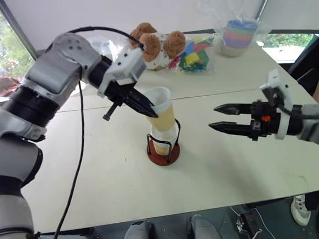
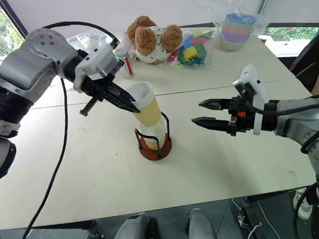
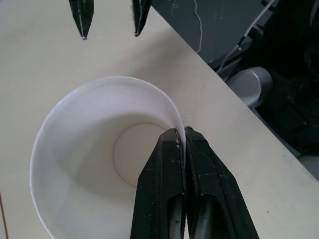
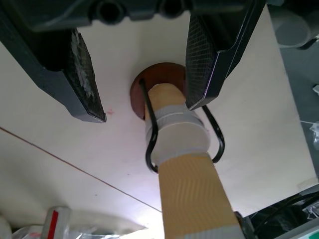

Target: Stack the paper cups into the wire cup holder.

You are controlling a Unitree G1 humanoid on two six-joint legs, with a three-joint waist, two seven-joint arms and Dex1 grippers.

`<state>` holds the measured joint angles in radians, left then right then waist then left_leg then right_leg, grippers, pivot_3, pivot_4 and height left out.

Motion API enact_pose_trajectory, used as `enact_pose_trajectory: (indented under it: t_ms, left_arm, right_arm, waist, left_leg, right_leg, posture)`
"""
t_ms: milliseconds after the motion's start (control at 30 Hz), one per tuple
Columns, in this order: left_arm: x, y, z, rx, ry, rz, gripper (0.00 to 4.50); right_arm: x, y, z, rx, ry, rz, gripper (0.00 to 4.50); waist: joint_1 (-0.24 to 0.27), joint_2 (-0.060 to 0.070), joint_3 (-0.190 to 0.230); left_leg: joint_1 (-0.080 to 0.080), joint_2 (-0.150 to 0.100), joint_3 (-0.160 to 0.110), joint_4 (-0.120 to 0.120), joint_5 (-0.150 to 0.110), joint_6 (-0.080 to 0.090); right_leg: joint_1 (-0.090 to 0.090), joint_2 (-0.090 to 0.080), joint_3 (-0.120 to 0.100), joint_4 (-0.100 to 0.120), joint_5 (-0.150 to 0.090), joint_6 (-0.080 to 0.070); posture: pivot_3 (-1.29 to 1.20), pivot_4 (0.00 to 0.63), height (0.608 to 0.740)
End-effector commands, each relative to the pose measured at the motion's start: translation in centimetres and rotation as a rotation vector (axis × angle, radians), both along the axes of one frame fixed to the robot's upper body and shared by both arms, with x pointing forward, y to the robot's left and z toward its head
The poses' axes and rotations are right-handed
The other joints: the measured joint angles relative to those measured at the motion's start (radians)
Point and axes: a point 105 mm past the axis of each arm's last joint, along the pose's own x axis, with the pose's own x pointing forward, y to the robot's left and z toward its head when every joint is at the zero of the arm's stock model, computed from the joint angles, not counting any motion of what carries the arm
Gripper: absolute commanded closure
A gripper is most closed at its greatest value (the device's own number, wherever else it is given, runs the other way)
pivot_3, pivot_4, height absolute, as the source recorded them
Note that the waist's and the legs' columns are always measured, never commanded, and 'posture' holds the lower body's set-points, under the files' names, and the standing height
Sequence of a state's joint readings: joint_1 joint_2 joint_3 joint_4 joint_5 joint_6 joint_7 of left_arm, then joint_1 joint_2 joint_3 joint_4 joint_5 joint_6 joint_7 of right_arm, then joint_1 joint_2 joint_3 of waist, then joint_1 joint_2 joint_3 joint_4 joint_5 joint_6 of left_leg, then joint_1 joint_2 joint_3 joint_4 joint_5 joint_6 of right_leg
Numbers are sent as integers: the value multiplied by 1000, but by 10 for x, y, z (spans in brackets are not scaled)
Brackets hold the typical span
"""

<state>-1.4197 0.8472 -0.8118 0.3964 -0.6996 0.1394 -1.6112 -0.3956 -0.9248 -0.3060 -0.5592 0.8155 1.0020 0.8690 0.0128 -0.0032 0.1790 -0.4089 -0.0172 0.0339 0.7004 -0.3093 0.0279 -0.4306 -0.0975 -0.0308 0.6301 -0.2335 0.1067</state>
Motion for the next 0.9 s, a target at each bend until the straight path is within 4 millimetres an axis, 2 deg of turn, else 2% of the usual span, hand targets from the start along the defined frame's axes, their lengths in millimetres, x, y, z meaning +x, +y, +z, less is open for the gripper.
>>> enact_pose_trajectory:
  t_ms: [33, 200, 300, 367, 467, 667, 767, 833, 900]
  left_arm:
    - [1, -4, 6, 10, -64, -36, 4468]
    - [6, -8, -1, 36, -76, -54, 4468]
    - [5, -9, -1, 45, -70, -64, 3679]
    - [6, -10, 0, 39, -71, -65, 2814]
    - [6, -14, 14, -27, -61, -49, 1402]
    - [5, -3, 48, -178, -6, 37, 1402]
    - [15, 20, 54, -285, 13, 187, 1402]
    - [28, 49, 40, -411, 25, 413, 1402]
    - [33, 76, 13, -514, 30, 641, 1402]
  right_arm:
    - [-8, 3, 12, 9, -52, -4, 1727]
    - [-9, 5, 12, 22, -48, -16, 1727]
    - [-8, 7, 11, 25, -43, -19, 1727]
    - [-8, 7, 11, 26, -40, -20, 1727]
    - [-6, 10, 10, 33, -34, -9, 1727]
    - [0, 11, 3, 27, -16, -6, 1727]
    - [18, 2, -3, 38, -43, -80, 1727]
    - [39, -7, -13, 103, -68, -166, 1727]
    - [58, -15, -26, 160, -90, -254, 1727]
  waist:
    - [0, 0, 0]
    - [-1, 0, 0]
    - [0, 0, 0]
    - [0, 0, 0]
    - [0, -1, 0]
    - [-3, -1, 0]
    - [-5, 0, 0]
    - [-21, 0, -1]
    - [-36, 1, -2]
  left_leg:
    - [0, 0, 0, 0, 0, 0]
    - [0, 0, 0, 0, 0, 0]
    - [0, 0, 0, 0, 0, 0]
    - [0, 0, 0, 0, 0, 0]
    - [0, 0, 0, 0, 0, 0]
    - [0, 0, -1, 0, 0, 1]
    - [0, 0, -1, 0, 0, 1]
    - [1, 0, 0, -1, 0, 1]
    - [4, 1, 0, -2, 0, 1]
  right_leg:
    - [0, 0, 0, 0, 0, 0]
    - [0, 0, 0, 0, 0, 0]
    - [0, 0, 0, 0, 0, 0]
    - [0, 0, 0, 0, 0, 0]
    - [0, 0, 0, 0, 0, 0]
    - [0, 0, 0, 0, 0, 0]
    - [0, 0, 0, 0, 0, 0]
    - [0, 0, 0, 0, 0, 0]
    - [2, 0, 1, 1, 0, 1]
  posture:
    - [0, 150, 740]
    - [0, 150, 740]
    - [0, 150, 740]
    - [0, 150, 740]
    - [0, 150, 740]
    - [0, 150, 740]
    - [0, 150, 740]
    - [0, 150, 740]
    - [0, 150, 740]
